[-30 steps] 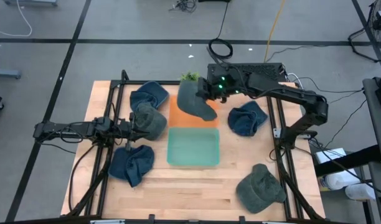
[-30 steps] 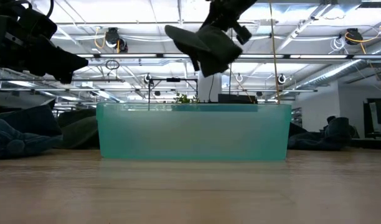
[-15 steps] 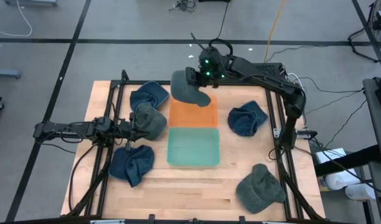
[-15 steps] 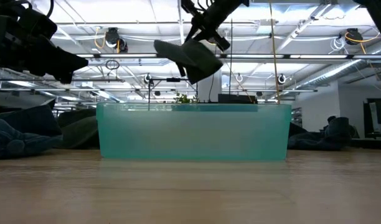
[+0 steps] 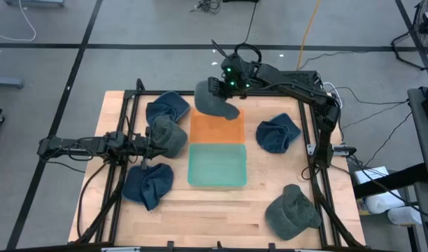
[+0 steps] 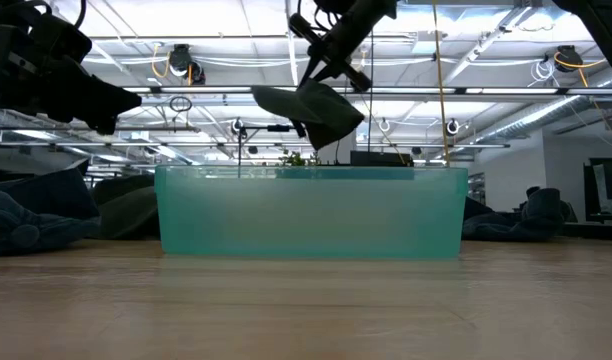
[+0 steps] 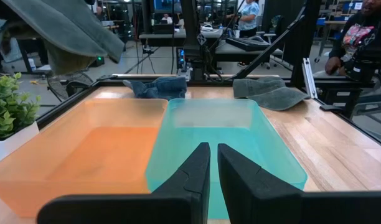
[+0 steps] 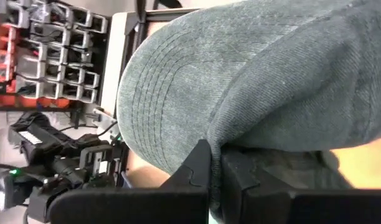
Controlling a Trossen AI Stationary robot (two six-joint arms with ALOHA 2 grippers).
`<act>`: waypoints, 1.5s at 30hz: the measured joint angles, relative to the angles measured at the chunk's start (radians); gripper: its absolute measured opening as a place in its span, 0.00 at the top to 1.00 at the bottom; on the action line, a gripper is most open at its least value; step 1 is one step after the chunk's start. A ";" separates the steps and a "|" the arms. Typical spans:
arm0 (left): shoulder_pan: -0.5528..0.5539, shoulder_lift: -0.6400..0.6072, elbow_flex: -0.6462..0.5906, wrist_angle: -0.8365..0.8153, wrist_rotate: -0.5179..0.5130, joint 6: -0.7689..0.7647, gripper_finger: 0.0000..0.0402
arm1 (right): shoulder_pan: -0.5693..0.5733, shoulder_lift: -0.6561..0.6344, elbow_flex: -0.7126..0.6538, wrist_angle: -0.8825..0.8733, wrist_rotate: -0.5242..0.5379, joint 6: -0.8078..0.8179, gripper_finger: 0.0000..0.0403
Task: Pick & Place hat
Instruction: Put the top right gray cap into the orange bin
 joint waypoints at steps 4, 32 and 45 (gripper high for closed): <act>0.000 0.000 0.000 0.000 0.000 0.000 0.91 | 0.007 0.000 -0.006 -0.016 0.045 0.038 1.00; 0.000 0.000 0.000 0.000 0.000 0.000 0.91 | 0.076 0.044 -0.237 0.080 0.020 0.106 1.00; 0.000 0.000 0.000 0.000 0.000 0.000 0.91 | 0.077 0.082 -0.261 0.098 0.020 0.094 1.00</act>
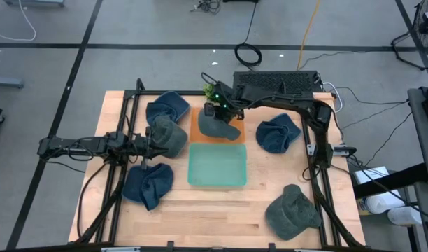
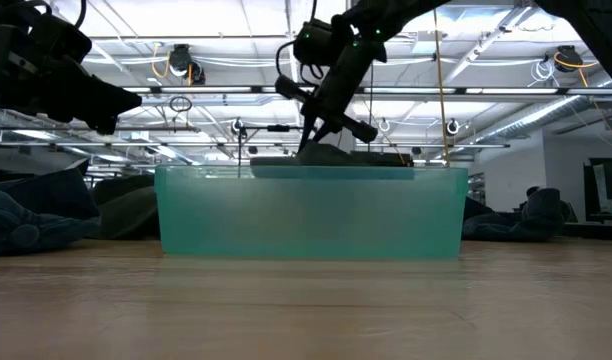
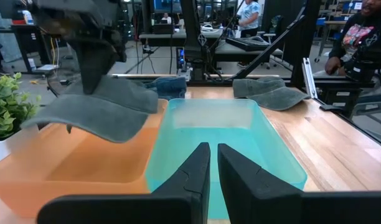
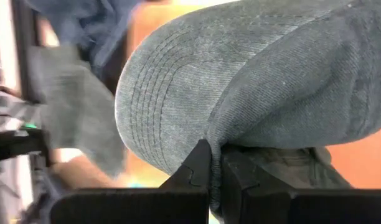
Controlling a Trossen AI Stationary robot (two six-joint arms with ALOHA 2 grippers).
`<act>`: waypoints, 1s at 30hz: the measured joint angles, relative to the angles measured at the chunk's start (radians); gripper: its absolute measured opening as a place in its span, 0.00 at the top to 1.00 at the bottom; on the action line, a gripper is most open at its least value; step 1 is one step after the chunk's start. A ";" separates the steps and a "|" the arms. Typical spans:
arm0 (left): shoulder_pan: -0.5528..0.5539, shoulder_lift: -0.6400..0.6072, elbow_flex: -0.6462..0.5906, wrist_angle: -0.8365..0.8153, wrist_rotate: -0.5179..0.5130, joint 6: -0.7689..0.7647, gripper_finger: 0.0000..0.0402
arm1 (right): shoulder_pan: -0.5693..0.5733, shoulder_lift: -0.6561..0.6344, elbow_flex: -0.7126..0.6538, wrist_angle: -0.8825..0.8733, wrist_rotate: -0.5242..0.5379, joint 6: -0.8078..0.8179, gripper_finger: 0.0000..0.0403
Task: Pick & Place hat
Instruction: Put the top right gray cap into the orange bin
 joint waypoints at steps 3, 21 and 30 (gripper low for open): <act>0.000 0.000 0.000 0.000 0.000 0.000 0.91 | 0.000 0.004 -0.003 -0.018 0.008 -0.005 1.00; 0.000 0.000 0.000 0.000 0.000 0.000 0.91 | 0.000 0.002 -0.147 0.049 0.026 0.001 1.00; 0.000 0.000 0.000 0.000 0.000 0.000 0.91 | 0.000 0.002 -0.148 0.079 0.000 -0.006 0.97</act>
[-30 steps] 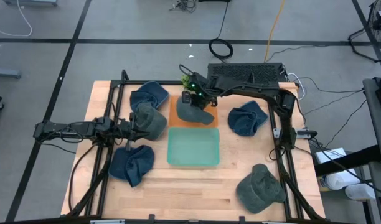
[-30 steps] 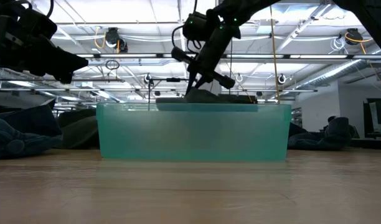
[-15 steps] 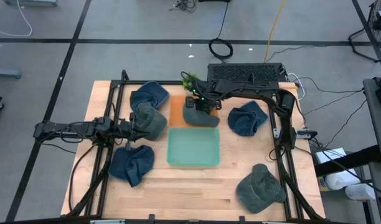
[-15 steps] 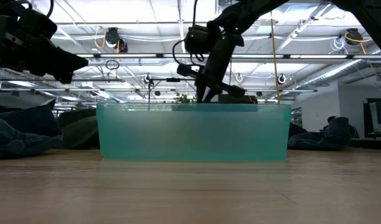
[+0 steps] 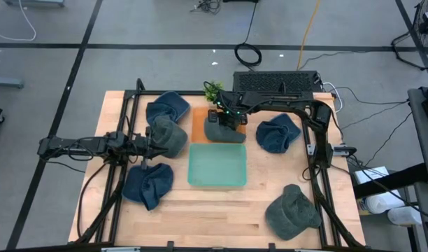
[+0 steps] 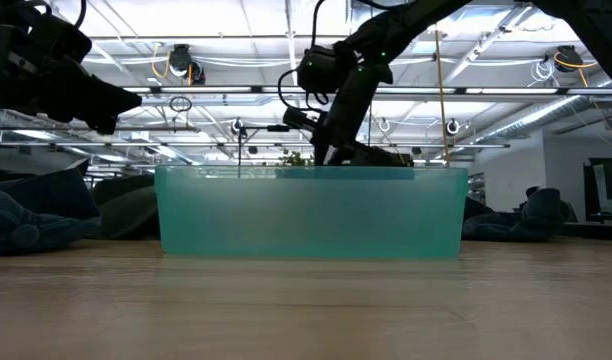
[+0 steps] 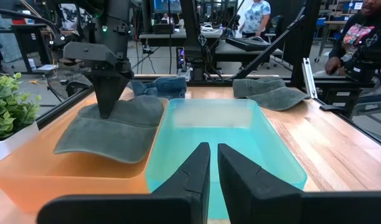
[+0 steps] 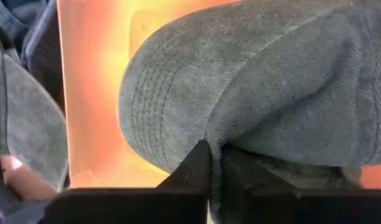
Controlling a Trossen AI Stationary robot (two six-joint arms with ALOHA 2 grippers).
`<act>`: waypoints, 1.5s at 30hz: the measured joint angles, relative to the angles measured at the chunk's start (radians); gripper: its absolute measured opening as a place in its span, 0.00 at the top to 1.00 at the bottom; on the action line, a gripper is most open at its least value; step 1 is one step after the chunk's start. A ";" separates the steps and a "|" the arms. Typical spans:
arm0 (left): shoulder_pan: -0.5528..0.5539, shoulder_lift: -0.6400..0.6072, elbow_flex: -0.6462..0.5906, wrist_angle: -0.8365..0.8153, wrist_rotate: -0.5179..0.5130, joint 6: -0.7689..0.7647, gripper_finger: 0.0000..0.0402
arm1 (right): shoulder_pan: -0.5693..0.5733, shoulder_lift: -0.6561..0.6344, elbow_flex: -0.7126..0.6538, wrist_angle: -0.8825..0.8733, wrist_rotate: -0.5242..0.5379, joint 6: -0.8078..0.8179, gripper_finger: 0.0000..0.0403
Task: Pick & Place hat
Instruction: Put the top right gray cap into the orange bin, then put the right gray cap into the orange bin
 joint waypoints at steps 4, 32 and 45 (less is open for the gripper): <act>0.000 0.000 0.000 0.000 0.000 0.000 0.91 | 0.000 0.000 0.000 -0.008 -0.004 -0.002 0.88; 0.000 0.000 0.000 0.000 0.000 0.000 0.91 | 0.008 0.000 0.005 -0.006 -0.026 -0.050 0.15; 0.000 0.000 0.000 0.000 0.000 0.000 0.91 | 0.027 -0.052 0.100 -0.127 -0.063 -0.234 0.19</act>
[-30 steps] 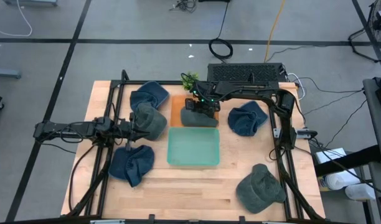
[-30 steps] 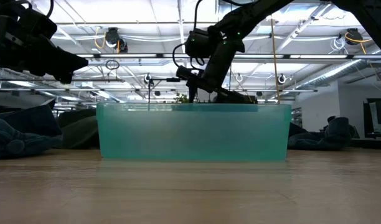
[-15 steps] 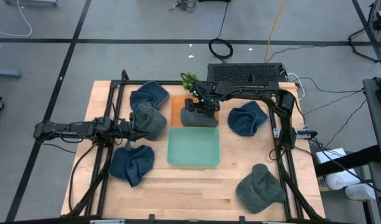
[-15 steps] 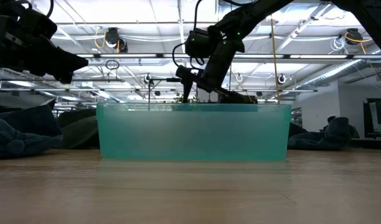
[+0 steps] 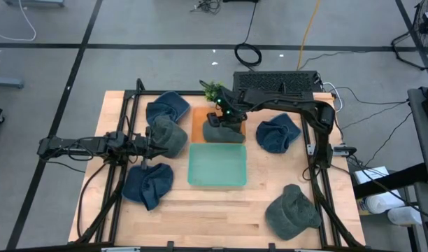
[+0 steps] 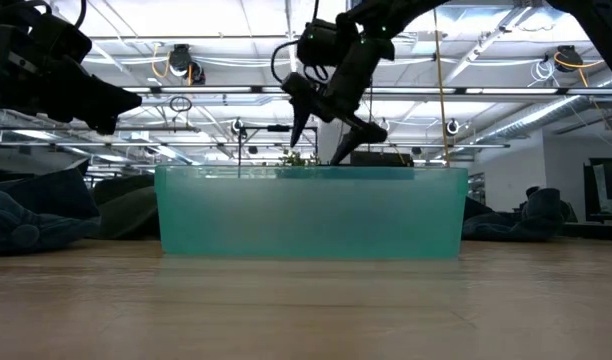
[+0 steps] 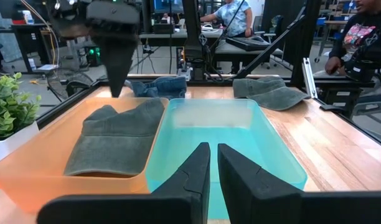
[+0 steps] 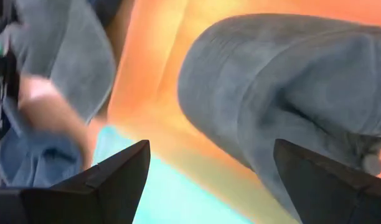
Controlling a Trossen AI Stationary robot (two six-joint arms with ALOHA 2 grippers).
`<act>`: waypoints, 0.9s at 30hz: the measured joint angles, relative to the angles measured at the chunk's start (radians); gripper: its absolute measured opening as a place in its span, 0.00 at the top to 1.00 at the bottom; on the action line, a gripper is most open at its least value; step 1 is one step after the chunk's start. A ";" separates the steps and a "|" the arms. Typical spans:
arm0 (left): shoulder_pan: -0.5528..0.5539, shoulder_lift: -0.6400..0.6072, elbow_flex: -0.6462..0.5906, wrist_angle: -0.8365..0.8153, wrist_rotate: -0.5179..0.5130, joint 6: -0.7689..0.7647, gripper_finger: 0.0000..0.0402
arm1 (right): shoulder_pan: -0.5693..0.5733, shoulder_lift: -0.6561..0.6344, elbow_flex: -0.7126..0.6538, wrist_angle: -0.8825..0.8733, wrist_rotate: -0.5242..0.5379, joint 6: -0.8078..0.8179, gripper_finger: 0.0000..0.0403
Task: Pick & Place hat
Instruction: Put the right gray cap into the orange bin
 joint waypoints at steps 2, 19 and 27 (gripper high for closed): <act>0.000 0.000 0.000 0.000 0.000 0.000 0.91 | 0.001 -0.007 0.034 -0.046 -0.020 -0.043 0.19; 0.000 0.000 0.000 0.000 0.000 0.000 0.91 | -0.021 -0.007 0.377 -0.441 -0.020 -0.416 0.19; 0.000 0.000 0.000 0.000 0.000 0.000 0.91 | -0.072 -0.007 0.469 -0.641 -0.016 -0.553 0.19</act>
